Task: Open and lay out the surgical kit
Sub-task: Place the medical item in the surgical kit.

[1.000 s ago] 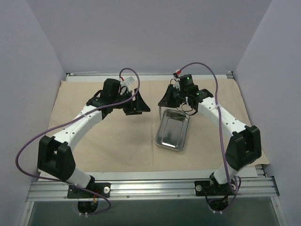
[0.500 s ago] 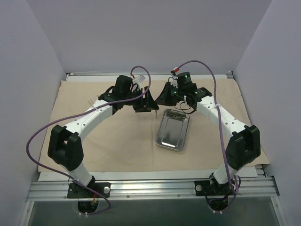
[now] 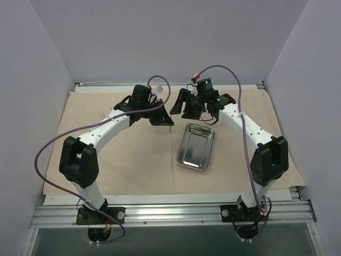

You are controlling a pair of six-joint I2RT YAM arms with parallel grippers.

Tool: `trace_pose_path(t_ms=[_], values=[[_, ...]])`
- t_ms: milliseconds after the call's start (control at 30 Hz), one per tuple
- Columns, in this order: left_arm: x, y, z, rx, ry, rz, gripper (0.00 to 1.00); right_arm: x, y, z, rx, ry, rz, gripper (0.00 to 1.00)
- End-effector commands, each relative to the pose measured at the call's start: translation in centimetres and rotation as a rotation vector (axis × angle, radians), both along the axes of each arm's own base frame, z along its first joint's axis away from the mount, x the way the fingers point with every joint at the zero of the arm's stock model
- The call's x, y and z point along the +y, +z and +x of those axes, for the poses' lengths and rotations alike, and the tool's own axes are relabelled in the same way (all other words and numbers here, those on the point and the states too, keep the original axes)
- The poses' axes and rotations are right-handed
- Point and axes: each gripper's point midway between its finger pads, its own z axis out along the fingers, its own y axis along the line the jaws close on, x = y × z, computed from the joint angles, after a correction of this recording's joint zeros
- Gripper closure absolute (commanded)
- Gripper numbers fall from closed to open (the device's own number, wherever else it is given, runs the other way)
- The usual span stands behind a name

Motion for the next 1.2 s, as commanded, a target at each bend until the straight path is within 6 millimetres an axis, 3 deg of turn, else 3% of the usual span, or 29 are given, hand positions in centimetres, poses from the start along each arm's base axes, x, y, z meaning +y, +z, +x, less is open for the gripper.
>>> trace_pose_path(t_ms=[0,33,100,133,200,233,367,567,800,1167], values=[[4.0,0.1,2.3,-0.03,0.113,0.085,0.98,-2.4,0.3,1.0,-0.01,-0.045,-0.118,0.34],[5.7,-0.3,2.8,-0.037,0.168,0.13,0.98,-3.3,0.7,1.6,-0.025,-0.065,-0.147,0.26],[8.7,-1.2,2.6,-0.021,0.216,0.174,0.98,-6.1,-0.2,2.6,0.001,-0.133,-0.206,0.21],[11.4,-1.7,3.4,-0.009,0.285,0.2,0.98,-6.9,-0.4,2.9,0.007,-0.148,-0.223,0.15],[15.0,-2.7,3.3,0.014,0.343,0.27,0.98,-8.7,-1.0,3.3,0.02,-0.177,-0.265,0.01],[18.4,-3.3,4.0,0.021,0.433,0.347,0.98,-9.0,-1.3,3.3,0.021,-0.177,-0.28,0.0],[26.6,-5.4,3.3,0.087,0.54,0.605,0.98,-9.7,-2.9,2.8,0.049,-0.14,-0.344,0.0],[34.6,-8.1,5.1,0.182,0.671,0.704,0.98,-9.4,-3.4,2.6,0.043,-0.104,-0.328,0.0],[37.3,-11.6,7.9,0.276,0.738,0.703,0.98,-9.4,-4.9,1.9,0.101,-0.085,-0.331,0.01],[37.7,-14.2,10.6,0.322,0.745,0.693,0.97,-10.2,-5.0,2.0,0.099,-0.092,-0.351,0.01]])
